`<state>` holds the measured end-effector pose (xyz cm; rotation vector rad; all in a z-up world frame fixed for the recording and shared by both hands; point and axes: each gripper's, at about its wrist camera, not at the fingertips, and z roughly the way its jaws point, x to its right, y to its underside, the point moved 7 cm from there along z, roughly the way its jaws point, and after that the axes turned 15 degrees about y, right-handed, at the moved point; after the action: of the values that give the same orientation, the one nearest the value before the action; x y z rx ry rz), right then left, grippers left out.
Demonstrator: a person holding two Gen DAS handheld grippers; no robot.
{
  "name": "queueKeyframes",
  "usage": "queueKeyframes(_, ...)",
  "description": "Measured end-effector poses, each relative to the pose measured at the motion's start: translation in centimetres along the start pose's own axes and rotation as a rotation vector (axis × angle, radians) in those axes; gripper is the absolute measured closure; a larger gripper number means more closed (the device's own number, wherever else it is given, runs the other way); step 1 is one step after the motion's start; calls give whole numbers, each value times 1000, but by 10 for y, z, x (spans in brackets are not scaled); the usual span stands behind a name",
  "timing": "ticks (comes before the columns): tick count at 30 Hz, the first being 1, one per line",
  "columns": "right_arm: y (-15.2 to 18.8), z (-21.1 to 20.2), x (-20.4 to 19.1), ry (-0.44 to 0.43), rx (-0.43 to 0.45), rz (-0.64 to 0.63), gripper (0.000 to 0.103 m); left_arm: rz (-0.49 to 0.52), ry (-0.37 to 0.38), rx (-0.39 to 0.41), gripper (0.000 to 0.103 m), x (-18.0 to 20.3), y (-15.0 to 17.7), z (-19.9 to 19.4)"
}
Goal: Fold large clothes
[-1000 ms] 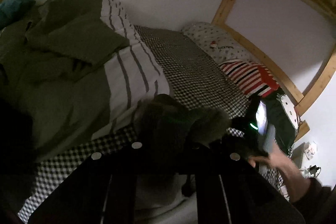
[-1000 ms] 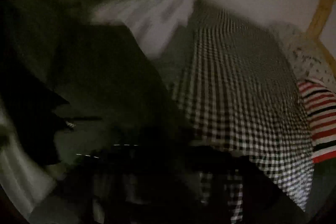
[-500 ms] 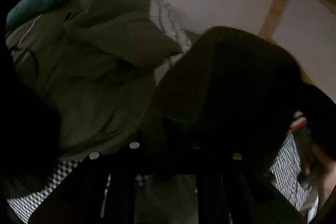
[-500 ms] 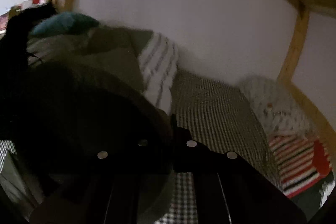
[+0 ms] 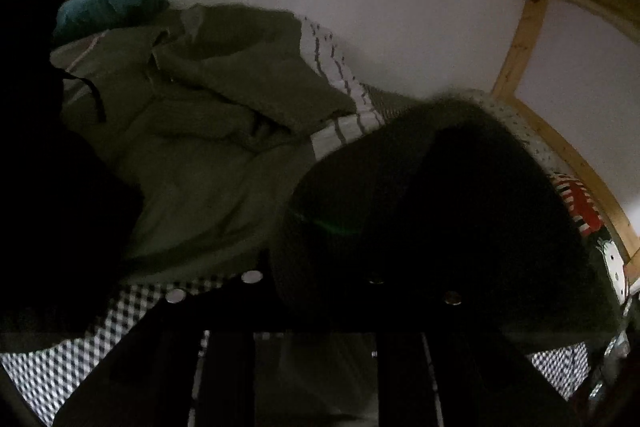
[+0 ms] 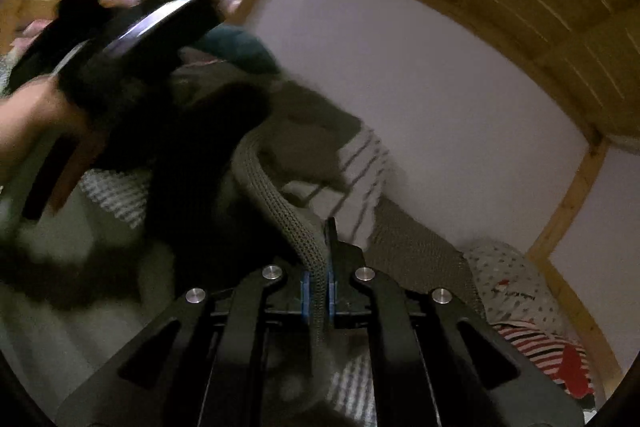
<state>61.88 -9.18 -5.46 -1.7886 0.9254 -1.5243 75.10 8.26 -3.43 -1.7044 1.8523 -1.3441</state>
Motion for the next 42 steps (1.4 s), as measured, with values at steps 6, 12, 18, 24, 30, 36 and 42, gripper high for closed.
queueKeyframes(6, 53, -88, -51, -88, -12, -97, 97, 58, -40, 58, 37, -1, 37, -52)
queueKeyframes(12, 98, -139, -94, -161, -78, -165, 97, 28, -67, -5, 29, -11, 98, -91)
queueKeyframes(18, 135, -156, -120, -222, -169, -213, 96, -14, -127, -161, 25, -30, 155, -107)
queueKeyframes(24, 150, -182, -113, -261, -232, -108, 4, -75, -158, -266, 25, -58, 206, -140)
queueKeyframes(30, 105, -192, -41, -300, -236, 283, 3, -142, -91, -73, 23, -53, 173, -198)
queueKeyframes(36, 100, -45, -49, -238, -553, 413, 4, -15, -20, -222, 8, -5, 171, -84)
queueKeyframes(42, 171, 4, -73, -162, -736, 266, 3, 107, -199, -306, 5, -40, 225, -28)
